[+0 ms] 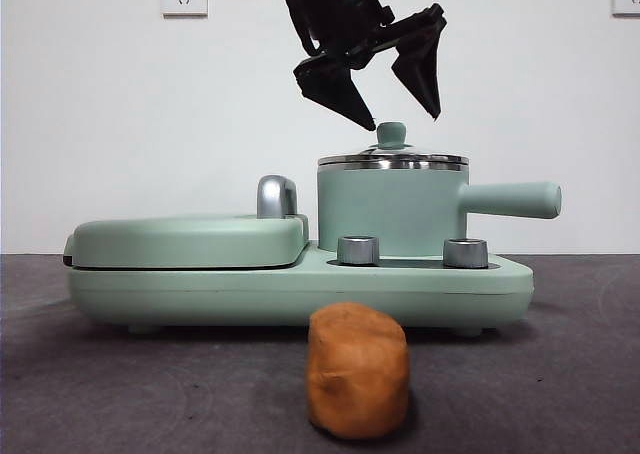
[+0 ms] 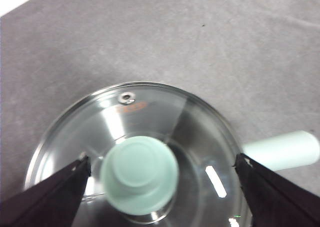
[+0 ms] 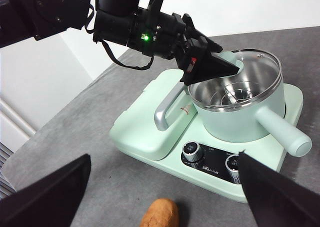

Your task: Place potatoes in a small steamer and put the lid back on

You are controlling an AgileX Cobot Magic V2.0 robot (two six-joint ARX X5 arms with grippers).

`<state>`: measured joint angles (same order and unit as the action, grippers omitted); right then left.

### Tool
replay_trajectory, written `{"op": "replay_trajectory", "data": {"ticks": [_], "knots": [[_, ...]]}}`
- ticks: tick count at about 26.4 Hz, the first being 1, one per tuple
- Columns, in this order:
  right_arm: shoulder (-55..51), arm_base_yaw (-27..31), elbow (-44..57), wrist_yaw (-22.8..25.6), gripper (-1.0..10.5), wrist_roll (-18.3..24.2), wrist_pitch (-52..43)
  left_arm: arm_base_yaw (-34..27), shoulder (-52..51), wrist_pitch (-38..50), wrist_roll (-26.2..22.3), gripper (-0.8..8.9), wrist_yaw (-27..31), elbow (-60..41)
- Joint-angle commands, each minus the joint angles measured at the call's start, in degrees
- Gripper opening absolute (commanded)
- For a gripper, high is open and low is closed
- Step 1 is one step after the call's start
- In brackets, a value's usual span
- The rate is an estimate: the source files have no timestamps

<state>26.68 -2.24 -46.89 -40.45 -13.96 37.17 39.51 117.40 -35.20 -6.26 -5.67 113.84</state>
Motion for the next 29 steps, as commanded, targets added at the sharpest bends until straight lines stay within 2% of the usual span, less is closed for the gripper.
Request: {"op": "replay_trajectory", "data": {"ticks": [1, 2, 11, 16, 18, 20, 23, 29], "knots": [[0.2, -0.2, -0.9, 0.0, 4.7, -0.6, -0.2, 0.3, 1.8, -0.3, -0.7, 4.29, 0.3, 1.7], [0.2, -0.2, -0.9, 0.0, 4.7, -0.6, -0.2, 0.3, 1.8, -0.7, -0.8, 4.0, 0.3, 1.7], [0.2, -0.2, -0.9, 0.0, 4.7, -0.6, 0.0, 0.1, 3.0, -0.2, -0.1, 3.91, 0.3, 1.7], [0.2, -0.2, -0.9, 0.0, 4.7, -0.6, 0.5, -0.1, 3.0, 0.1, -0.2, 1.73, 0.3, 1.7], [0.2, -0.2, -0.9, 0.0, 4.7, -0.6, 0.6, -0.4, 3.0, 0.3, -0.2, 1.18, 0.3, 1.7], [0.2, -0.2, -0.9, 0.0, 4.7, -0.6, 0.6, -0.7, 3.0, 0.5, -0.2, 1.04, 0.3, 1.7], [0.2, -0.2, -0.9, 0.0, 4.7, -0.6, 0.6, -1.2, 3.0, 0.4, -0.1, 0.24, 0.3, 1.7], [0.2, -0.2, -0.9, 0.0, 4.7, -0.6, 0.6, -1.2, 3.0, 0.7, -0.1, 0.29, 0.3, 1.7]]}}
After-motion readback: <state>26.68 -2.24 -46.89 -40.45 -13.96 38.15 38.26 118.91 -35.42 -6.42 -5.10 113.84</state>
